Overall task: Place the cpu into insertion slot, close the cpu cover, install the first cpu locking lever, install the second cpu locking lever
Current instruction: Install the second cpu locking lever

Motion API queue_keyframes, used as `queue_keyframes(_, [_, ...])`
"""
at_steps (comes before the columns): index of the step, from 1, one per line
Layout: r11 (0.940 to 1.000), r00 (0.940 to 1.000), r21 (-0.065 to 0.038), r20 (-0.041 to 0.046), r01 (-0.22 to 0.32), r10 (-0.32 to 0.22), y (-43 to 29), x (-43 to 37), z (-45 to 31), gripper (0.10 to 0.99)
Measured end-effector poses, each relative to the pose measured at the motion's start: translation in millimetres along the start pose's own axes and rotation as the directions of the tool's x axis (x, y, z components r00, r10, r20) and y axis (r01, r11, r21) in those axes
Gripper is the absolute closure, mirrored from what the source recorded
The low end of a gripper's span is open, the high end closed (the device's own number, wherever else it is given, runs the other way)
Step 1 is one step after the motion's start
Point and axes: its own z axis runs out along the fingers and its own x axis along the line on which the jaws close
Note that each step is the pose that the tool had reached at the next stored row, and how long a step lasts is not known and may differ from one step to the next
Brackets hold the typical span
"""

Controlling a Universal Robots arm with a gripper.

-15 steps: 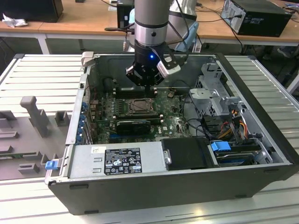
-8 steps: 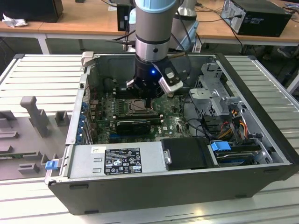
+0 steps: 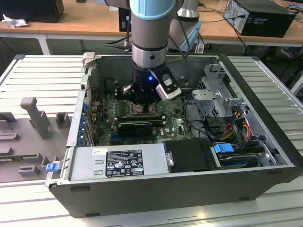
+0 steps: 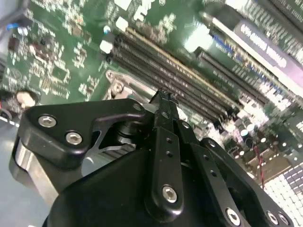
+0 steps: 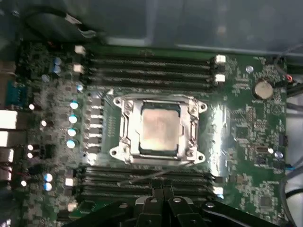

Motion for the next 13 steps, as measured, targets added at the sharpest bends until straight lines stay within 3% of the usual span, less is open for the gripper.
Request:
queue_keyframes(1, [0.9997, 1.0000, -0.023, 0.0013, 0.000, 0.000, 0.0, 3.3, 0.5, 0.980])
queue_keyframes(2, [0.9996, 1.0000, -0.028, 0.0013, 0.003, -0.003, -0.4, 9.4, 2.6, 0.980])
queue_keyframes(8, [0.9996, 1.0000, -0.029, 0.0007, 0.006, -0.006, -2.3, 11.9, 18.3, 0.980])
queue_keyframes(13, [0.9988, 1.0000, -0.049, 0.0015, 0.009, -0.009, -6.1, 21.7, 20.6, 0.980])
